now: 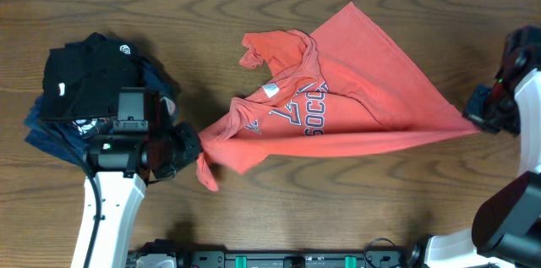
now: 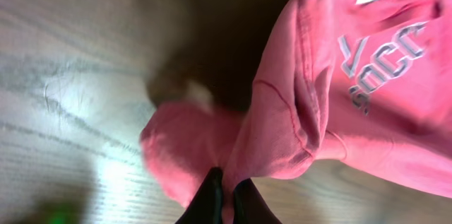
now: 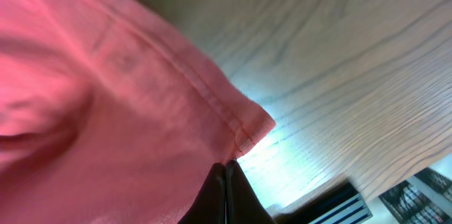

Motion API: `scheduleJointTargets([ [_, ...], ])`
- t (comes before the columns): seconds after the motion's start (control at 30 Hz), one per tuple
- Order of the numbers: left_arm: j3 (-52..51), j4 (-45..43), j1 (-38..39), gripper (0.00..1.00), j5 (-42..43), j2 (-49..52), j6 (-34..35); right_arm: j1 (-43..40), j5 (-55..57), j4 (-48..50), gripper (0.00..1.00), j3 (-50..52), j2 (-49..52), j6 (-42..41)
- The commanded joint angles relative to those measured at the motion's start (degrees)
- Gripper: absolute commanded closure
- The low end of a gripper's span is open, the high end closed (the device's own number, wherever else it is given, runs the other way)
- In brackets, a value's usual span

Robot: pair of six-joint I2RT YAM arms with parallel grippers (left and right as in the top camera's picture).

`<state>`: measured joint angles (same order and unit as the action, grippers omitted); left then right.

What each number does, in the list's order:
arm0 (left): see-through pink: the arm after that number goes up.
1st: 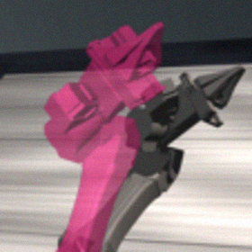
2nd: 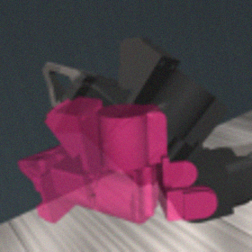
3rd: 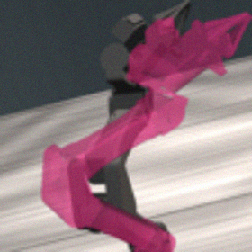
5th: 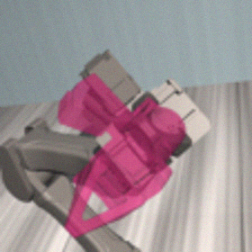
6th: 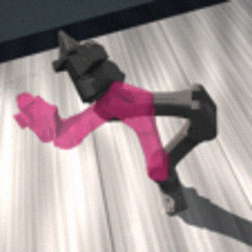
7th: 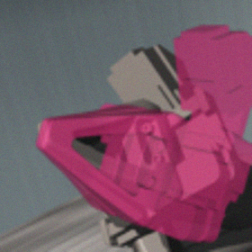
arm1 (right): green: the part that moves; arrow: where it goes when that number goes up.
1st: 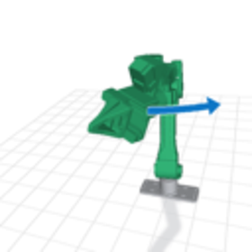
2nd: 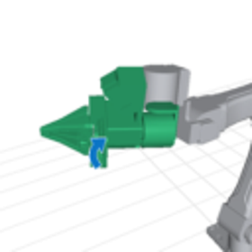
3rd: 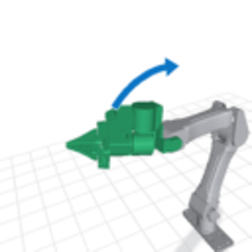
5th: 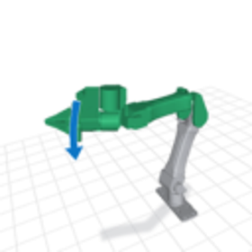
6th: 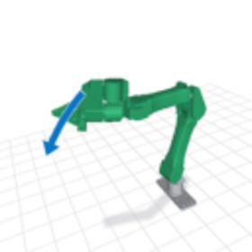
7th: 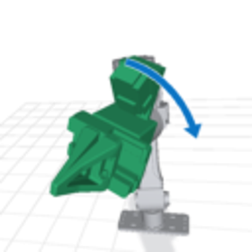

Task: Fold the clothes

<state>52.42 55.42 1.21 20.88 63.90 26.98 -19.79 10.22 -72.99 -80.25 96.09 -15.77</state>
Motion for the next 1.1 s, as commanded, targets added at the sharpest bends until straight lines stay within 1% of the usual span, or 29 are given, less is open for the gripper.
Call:
scheduleJointTargets([
  [0.0, -2.89, -0.17, -0.26, 0.94, 0.11, 1.36, -1.25, -0.57, 1.99, 1.79, 0.99, 3.76, -0.09, -0.96],
  [0.13, -6.73, -0.70, -0.11, 0.94, 0.11, 2.97, -1.27, -0.57, 2.01, 3.06, 0.99, 5.49, -0.07, -1.40],
  [0.27, -10.64, -5.16, -0.11, 0.94, 0.13, 4.68, -1.27, -0.55, 1.99, 3.45, 0.99, 5.88, -0.07, -1.40],
  [0.37, -11.76, -7.04, -0.11, 0.94, 0.22, 6.10, -1.57, -0.55, 1.29, 3.19, 0.99, 6.01, -0.07, -1.36],
  [0.43, -11.63, -8.55, -0.13, 0.94, 3.32, 6.19, -5.11, -0.44, 0.13, 2.95, 0.99, 6.01, -0.09, -1.31],
  [0.5, -10.29, -10.29, -0.13, 0.94, 8.44, 5.49, -8.17, -0.44, -3.45, 3.30, 0.99, 5.92, -0.39, -0.52],
  [0.6, -4.72, -11.96, -0.13, 0.94, 13.09, 3.41, -11.87, -0.46, -8.52, 4.04, 0.99, 3.65, -2.16, 1.81],
  [0.7, 3.37, -12.09, -0.13, 0.94, 13.20, 1.07, -13.73, -0.55, -12.76, 4.04, 0.99, -1.05, -5.16, 3.30],
  [0.77, 10.03, -12.09, -0.13, 0.95, 13.20, -0.35, -13.88, -0.66, -16.15, 4.04, 0.99, -5.49, -7.89, 3.87],
  [0.8, 13.64, -12.11, -0.17, 0.94, 13.18, -0.98, -13.88, -0.74, -17.44, 4.04, 0.99, -8.07, -9.42, 3.87],
  [0.9, 22.77, -12.26, -0.17, 0.94, 12.96, -2.40, -13.84, -0.83, -18.82, 3.93, 0.99, -15.13, -13.62, 3.87],
  [1.07, 34.40, -12.24, -0.28, 0.94, 12.79, -4.92, -13.84, -1.92, -18.62, 3.85, 0.99, -24.59, -20.00, 4.07],
])
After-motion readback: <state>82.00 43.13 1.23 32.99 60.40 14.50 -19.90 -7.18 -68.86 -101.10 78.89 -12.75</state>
